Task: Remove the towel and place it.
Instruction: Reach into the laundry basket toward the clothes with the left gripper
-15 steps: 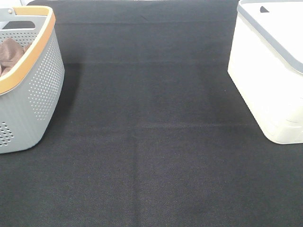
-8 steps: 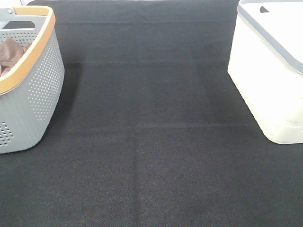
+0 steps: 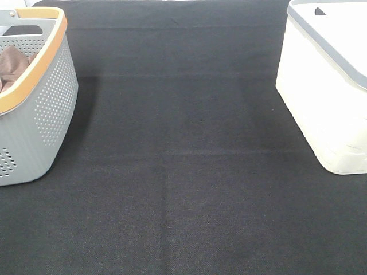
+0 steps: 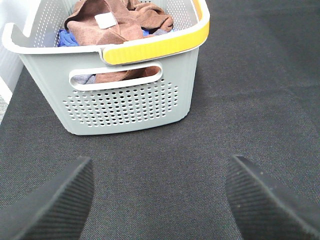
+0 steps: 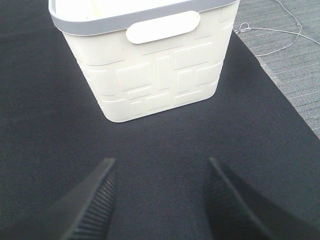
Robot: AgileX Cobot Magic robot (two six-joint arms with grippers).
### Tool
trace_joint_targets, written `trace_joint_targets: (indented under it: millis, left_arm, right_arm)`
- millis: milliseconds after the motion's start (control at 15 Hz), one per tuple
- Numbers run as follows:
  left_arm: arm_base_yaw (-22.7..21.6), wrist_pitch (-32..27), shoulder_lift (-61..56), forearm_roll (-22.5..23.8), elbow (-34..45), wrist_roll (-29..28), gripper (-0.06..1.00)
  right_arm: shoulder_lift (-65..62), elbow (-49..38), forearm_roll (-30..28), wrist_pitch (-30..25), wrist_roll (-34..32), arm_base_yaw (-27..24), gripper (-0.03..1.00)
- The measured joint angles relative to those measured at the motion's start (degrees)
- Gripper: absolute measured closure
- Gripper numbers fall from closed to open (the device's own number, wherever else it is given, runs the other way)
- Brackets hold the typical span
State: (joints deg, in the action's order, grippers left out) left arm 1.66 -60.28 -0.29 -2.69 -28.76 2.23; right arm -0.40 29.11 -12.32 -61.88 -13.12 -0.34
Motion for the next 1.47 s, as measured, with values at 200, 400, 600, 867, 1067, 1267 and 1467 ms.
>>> trace_joint_targets:
  millis: [200, 400, 600, 867, 1067, 1267, 1467]
  left_arm:
    - [0.0, 0.0, 0.0, 0.0, 0.0, 0.0, 0.24]
    - [0.0, 0.0, 0.0, 0.0, 0.0, 0.0, 0.24]
    - [0.0, 0.0, 0.0, 0.0, 0.0, 0.0, 0.24]
    - [0.0, 0.0, 0.0, -0.97, 0.0, 0.0, 0.24]
    - [0.0, 0.0, 0.0, -2.58, 0.0, 0.23, 0.24]
    - [0.0, 7.85, 4.13, -1.72, -1.43, 0.4, 0.24]
    - [0.0, 24.18, 12.43, -0.52, -1.72, -2.23, 0.24]
  right_arm:
    - [0.0, 0.0, 0.0, 0.0, 0.0, 0.0, 0.46]
    - [0.0, 0.0, 0.0, 0.0, 0.0, 0.0, 0.46]
    - [0.0, 0.0, 0.0, 0.0, 0.0, 0.0, 0.46]
    - [0.0, 0.0, 0.0, 0.0, 0.0, 0.0, 0.46]
    - [0.0, 0.0, 0.0, 0.0, 0.0, 0.0, 0.46]
    - [0.0, 0.0, 0.0, 0.0, 0.0, 0.0, 0.46]
    - [0.0, 0.0, 0.0, 0.0, 0.0, 0.0, 0.46]
